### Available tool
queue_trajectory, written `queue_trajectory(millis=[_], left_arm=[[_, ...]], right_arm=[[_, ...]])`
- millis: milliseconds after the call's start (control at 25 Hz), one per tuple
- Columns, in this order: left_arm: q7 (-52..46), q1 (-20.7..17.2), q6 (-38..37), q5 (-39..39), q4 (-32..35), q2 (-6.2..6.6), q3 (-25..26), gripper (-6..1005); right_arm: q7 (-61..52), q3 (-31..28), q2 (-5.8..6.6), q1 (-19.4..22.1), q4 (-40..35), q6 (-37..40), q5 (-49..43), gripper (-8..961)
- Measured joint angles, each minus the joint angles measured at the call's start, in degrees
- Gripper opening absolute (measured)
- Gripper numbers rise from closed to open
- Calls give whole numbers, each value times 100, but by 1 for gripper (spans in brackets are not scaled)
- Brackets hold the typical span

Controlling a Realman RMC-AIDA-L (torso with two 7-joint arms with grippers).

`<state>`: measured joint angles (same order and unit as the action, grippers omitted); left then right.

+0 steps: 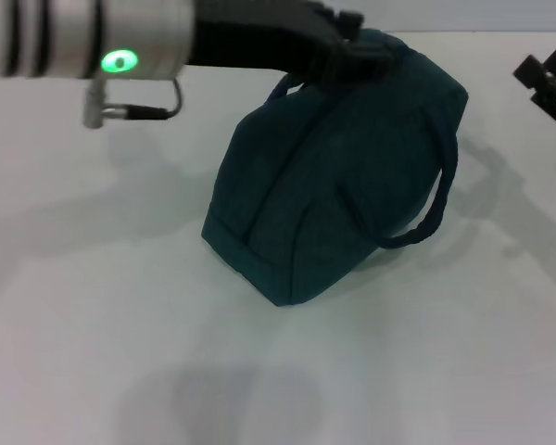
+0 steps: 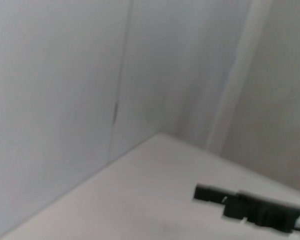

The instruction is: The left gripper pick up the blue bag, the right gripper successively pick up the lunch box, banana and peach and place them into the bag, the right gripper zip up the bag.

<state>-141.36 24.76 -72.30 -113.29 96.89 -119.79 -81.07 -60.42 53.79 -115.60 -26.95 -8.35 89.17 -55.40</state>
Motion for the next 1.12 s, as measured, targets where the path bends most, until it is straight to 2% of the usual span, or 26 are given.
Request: queue_trajectory(millis=[200,360,480,560,600,680,800,880,920,1000,1120], left_arm=[[1618,-884,-90,1713,31,13,407,616],[2576,-1505,-369,2309,3,17,647,802],[3140,-1901,-904,2559,-230,10,936,801],[3464,-2027,-1281,2771,-541,10,1094,801],[3672,-2078,-1521,2882,-800,11,1212,800],[4065,-2120,-1946,2979,-1306,20,1435,800],[4669,-2138,-2338,2723,-2062,28,1667,799],[5064,-2149,-2406,2542,-2550,27,1769,799],[5064,-2149,-2406,2542,-2550,27,1769,799],[5700,-2096,-2417,2326,-3545,33,2039,799],[6530,-2009,-2443,2164,-4455,43,2434,799]], right_arm=[[-53,153,81,280,-592,770,-108,872],[-60,450,210,482,-1117,1432,-402,869],[-49,542,259,533,-1495,1920,-985,867],[-42,545,264,535,-1598,2026,-1180,866],[-3,549,234,542,-1802,2159,-1745,865],[43,549,209,543,-1855,2165,-1967,865],[320,551,137,573,-1885,2142,-2370,864],[555,548,92,633,-1850,2063,-2524,863],[657,547,75,667,-1813,1955,-2568,862],[810,558,56,729,-1681,1678,-2627,862],[1151,567,49,770,-1299,1305,-2684,862]])
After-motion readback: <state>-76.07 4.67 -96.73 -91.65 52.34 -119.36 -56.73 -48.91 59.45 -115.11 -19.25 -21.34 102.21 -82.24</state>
